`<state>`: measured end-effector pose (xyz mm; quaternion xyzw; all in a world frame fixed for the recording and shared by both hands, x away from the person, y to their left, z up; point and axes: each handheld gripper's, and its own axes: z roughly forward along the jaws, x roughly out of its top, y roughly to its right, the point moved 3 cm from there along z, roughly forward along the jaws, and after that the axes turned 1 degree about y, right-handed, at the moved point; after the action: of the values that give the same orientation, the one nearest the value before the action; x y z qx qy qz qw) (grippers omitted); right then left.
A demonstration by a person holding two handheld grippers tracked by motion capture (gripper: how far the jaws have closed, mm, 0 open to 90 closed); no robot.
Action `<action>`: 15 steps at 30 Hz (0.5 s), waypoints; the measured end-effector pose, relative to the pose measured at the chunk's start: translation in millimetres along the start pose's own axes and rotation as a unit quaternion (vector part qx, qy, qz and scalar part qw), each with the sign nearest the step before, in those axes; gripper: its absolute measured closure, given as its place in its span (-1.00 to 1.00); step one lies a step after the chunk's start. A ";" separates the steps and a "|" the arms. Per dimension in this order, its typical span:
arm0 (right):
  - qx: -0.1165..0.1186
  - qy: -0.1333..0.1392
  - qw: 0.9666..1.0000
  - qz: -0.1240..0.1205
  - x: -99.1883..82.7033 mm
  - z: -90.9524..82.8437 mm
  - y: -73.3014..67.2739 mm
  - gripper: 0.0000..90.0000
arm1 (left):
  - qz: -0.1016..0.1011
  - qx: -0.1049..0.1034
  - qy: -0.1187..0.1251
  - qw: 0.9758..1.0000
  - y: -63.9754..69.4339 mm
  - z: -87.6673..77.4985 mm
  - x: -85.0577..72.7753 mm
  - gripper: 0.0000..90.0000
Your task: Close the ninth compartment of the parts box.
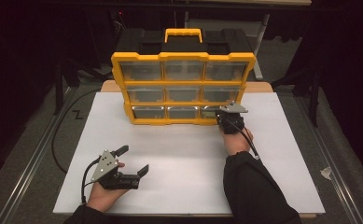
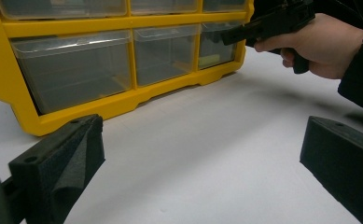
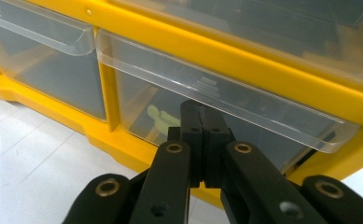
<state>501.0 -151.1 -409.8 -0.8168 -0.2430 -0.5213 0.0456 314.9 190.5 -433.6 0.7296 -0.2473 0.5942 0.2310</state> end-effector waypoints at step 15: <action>0.029 -0.003 0.999 0.012 0.0 -16.0 -7.9 0.82 | -0.001 0.006 -0.006 1.000 -0.5 0.3 -0.8 -0.99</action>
<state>484.2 -149.5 -404.0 -0.8194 -0.2481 -0.5112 0.0752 315.4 190.7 -434.4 0.7351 -0.2445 0.5907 0.2258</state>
